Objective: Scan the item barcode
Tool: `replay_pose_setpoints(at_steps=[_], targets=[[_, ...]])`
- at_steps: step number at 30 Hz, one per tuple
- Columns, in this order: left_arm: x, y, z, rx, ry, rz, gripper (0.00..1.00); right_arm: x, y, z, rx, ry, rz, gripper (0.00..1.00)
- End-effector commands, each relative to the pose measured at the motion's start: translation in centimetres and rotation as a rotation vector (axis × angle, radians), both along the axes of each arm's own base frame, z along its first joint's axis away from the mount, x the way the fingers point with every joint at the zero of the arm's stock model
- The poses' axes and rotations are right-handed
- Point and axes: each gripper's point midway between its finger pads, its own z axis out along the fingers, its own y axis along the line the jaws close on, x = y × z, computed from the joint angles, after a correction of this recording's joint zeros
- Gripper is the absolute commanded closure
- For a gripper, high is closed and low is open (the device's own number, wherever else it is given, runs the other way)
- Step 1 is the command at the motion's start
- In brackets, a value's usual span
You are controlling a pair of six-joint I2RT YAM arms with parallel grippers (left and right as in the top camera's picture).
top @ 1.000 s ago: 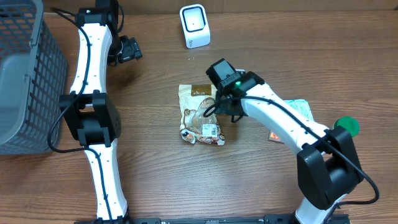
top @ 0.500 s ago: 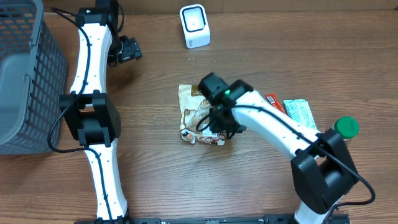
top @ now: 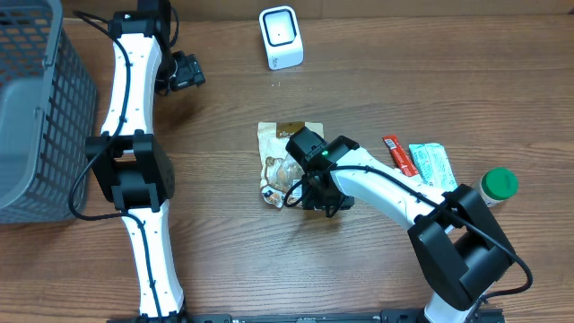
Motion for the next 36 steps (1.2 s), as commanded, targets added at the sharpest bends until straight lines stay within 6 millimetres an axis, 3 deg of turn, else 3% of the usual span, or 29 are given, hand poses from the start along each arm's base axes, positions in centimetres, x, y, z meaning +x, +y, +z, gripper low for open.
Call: replay_pose_setpoints(at_steps=[1, 10, 14, 17, 19, 21, 23, 28, 32, 36], targets=[[0.1, 0.1, -0.4, 0.014, 0.006, -0.008, 0.00, -1.3, 3.2, 0.7, 0.187, 0.082, 0.006, 0.46], [0.1, 0.1, -0.4, 0.014, 0.006, -0.008, 0.00, -0.8, 12.9, 4.4, 0.629, 0.048, 0.148, 0.43], [0.1, 0.1, -0.4, 0.014, 0.006, -0.008, 0.00, -1.2, 16.0, 5.6, 0.706, -0.023, 0.235, 0.37], [0.1, 0.1, -0.4, 0.014, 0.006, -0.008, 0.00, -1.8, 17.3, 6.0, 0.726, -0.048, 0.279, 0.42], [0.1, 0.1, -0.4, 0.014, 0.006, -0.008, 0.00, -1.4, 16.8, 5.8, 0.684, -0.068, 0.265, 0.44], [0.2, 0.1, -0.4, 0.014, 0.006, -0.008, 0.00, -0.2, 15.3, 5.6, 0.630, -0.092, 0.223, 0.44], [0.2, 0.1, -0.4, 0.014, 0.006, -0.008, 0.00, 1.0, 13.4, 5.5, 0.581, -0.102, 0.171, 0.51], [0.1, 0.1, -0.4, 0.014, 0.006, -0.008, 0.00, 3.1, 8.2, 4.6, 0.501, -0.048, 0.025, 0.81], [0.1, 0.1, -0.4, 0.014, 0.006, -0.008, 0.00, 3.7, 5.4, 4.0, 0.460, -0.009, -0.053, 0.85], [0.1, 0.1, -0.4, 0.014, 0.006, -0.008, 0.00, 3.7, 4.1, 3.5, 0.430, 0.003, -0.083, 0.87]])
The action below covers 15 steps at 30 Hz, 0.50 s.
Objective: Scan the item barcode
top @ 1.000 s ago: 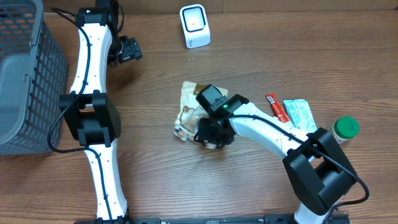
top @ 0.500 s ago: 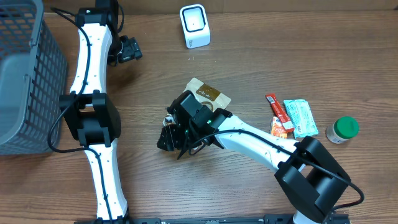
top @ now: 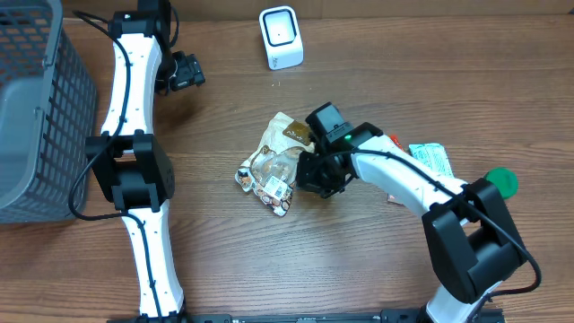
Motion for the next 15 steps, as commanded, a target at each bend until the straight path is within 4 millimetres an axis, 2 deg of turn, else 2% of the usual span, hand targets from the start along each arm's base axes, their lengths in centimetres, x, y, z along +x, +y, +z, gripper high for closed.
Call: replay_pose_setpoints(at_steps=[1, 7, 12, 15], targets=[[0.2, 0.1, -0.4, 0.014, 0.006, -0.008, 0.00, 0.5, -0.2, 1.2, -0.009, -0.047, -0.011, 0.89], [0.1, 0.1, -0.4, 0.014, 0.006, -0.008, 0.00, -0.6, -1.3, -1.1, -0.125, -0.036, -0.113, 0.90], [0.2, 0.1, -0.4, 0.014, 0.006, -0.008, 0.00, -1.5, 0.8, -2.5, -0.079, -0.029, -0.209, 0.91], [0.1, 0.1, -0.4, 0.014, 0.006, -0.008, 0.00, -1.9, 3.1, -2.6, -0.019, -0.044, -0.250, 0.90]])
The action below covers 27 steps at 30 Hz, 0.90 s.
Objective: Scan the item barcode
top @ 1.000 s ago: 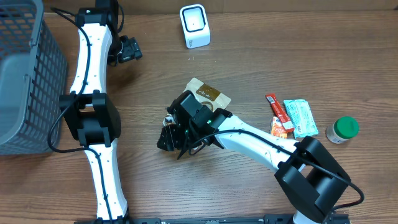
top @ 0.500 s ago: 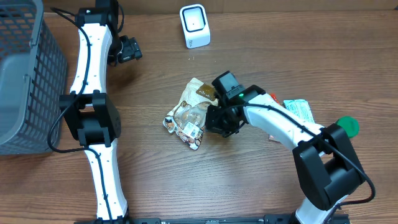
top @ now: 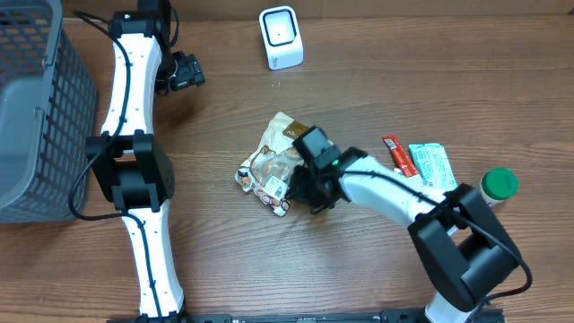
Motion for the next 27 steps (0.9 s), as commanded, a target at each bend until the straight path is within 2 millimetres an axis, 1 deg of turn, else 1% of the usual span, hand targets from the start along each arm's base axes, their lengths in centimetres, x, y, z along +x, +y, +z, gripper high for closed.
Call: replay_pose_setpoints(at_steps=[1, 5, 6, 9, 11, 14, 16, 18, 19, 21, 23, 25, 27], targets=[[0.1, 0.1, -0.4, 0.014, 0.006, -0.008, 0.00, -0.5, 2.2, 0.8, 0.058, -0.023, -0.076, 0.90], [0.2, 0.1, -0.4, 0.014, 0.006, -0.008, 0.00, -0.6, 6.7, 2.5, 0.172, -0.126, 0.010, 0.89], [0.2, 0.1, -0.4, 0.014, 0.006, -0.008, 0.00, -0.9, 7.8, 3.0, 0.198, -0.149, 0.034, 0.86], [0.1, 0.1, -0.4, 0.014, 0.006, -0.008, 0.00, -1.8, 10.0, 3.9, 0.246, -0.210, 0.116, 0.81], [0.1, 0.1, -0.4, 0.014, 0.006, -0.008, 0.00, -2.3, 11.2, 4.5, 0.263, -0.272, 0.212, 0.77], [0.1, 0.1, -0.4, 0.014, 0.006, -0.008, 0.00, -2.9, 12.1, 5.4, 0.301, -0.293, 0.307, 0.76], [0.1, 0.1, -0.4, 0.014, 0.006, -0.008, 0.00, -2.7, 12.6, 6.8, 0.339, -0.309, 0.379, 0.76], [0.1, 0.1, -0.4, 0.014, 0.006, -0.008, 0.00, -1.9, 12.4, 8.5, 0.345, -0.341, 0.432, 0.74], [0.1, 0.1, -0.4, 0.014, 0.006, -0.008, 0.00, -1.1, 12.0, 9.4, 0.330, -0.373, 0.468, 0.69], [0.2, 0.1, -0.4, 0.014, 0.006, -0.008, 0.00, 0.2, 11.1, 11.0, 0.290, -0.445, 0.561, 0.48], [0.2, 0.1, -0.4, 0.014, 0.006, -0.008, 0.00, 1.5, 9.9, 12.2, 0.239, -0.504, 0.657, 0.37], [0.2, 0.1, -0.4, 0.014, 0.006, -0.008, 0.00, 3.0, 8.3, 12.8, 0.176, -0.537, 0.693, 0.28], [0.1, 0.1, -0.4, 0.014, 0.006, -0.008, 0.00, 4.9, 6.4, 12.9, 0.113, -0.544, 0.646, 0.25]])
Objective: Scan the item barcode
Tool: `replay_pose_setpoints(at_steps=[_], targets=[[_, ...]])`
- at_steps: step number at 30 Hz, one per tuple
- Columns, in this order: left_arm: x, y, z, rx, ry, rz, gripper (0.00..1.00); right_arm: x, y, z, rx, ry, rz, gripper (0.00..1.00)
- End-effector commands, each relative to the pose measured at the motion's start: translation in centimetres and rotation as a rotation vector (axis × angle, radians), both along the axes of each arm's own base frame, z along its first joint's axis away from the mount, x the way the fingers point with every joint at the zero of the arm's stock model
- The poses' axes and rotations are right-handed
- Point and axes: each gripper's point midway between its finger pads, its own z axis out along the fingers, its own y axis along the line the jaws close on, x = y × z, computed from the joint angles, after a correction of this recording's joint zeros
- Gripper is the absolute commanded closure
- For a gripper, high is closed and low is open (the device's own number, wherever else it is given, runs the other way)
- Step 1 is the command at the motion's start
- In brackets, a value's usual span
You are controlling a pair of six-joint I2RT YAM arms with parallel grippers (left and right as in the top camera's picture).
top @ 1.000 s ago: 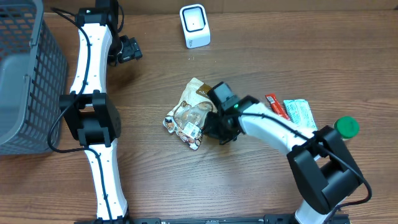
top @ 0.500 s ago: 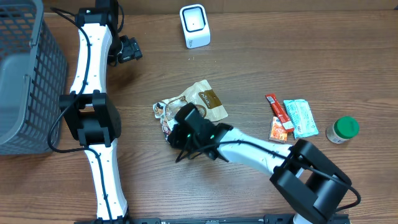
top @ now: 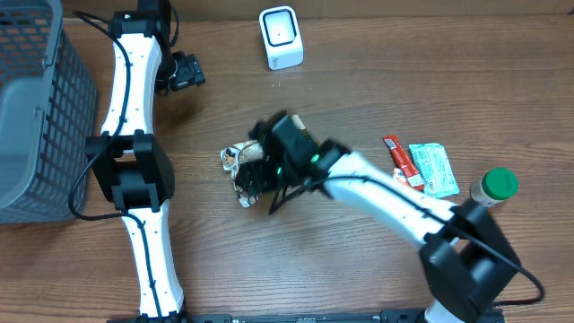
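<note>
The item is a crinkly snack bag (top: pixel 235 164), tan and clear with a white label. It hangs crumpled at the tip of my right gripper (top: pixel 258 173), which looks shut on its right end; motion blur hides the fingers. The white barcode scanner (top: pixel 281 37) stands at the table's far edge, well beyond the bag. My left gripper (top: pixel 186 72) rests at the far left, away from both, and its fingers are too dark to read.
A grey mesh basket (top: pixel 40 108) fills the left edge. To the right lie a red stick packet (top: pixel 397 154), a teal packet (top: pixel 433 169) and a green-lidded bottle (top: pixel 499 185). The left arm runs down the table's left side.
My right gripper and the snack bag have shifted left by a few centimetres, and the bag now looks more bunched up. The left arm stayed where it was.
At first the right gripper sat over the bag lying flat at mid-table. Then the bag was turned aslant with its white label showing, the gripper at its right edge. The gripper kept that hold, and now both are further left.
</note>
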Motion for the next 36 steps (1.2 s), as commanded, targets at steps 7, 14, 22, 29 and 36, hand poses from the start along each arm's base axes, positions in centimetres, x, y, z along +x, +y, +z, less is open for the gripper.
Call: replay_pose_setpoints(at_steps=[7, 14, 22, 29, 36], targets=[[0.2, 0.1, -0.4, 0.014, 0.006, -0.008, 0.00, 6.1, -5.8, 1.7, -0.088, -0.201, 0.009, 0.25], [0.1, 0.1, -0.4, 0.014, 0.006, -0.008, 0.00, 7.1, -6.6, -1.3, -0.166, -0.200, 0.024, 0.18], [0.1, 0.1, -0.4, 0.014, 0.006, -0.008, 0.00, 7.0, -7.1, -5.9, -0.244, -0.150, 0.064, 0.13], [0.2, 0.1, -0.4, 0.014, 0.006, -0.008, 0.00, 7.9, -9.8, -9.2, -0.400, -0.118, -0.057, 0.32], [0.2, 0.1, -0.4, 0.014, 0.006, -0.008, 0.00, 6.6, -11.6, -9.5, -0.475, -0.039, -0.106, 0.39]])
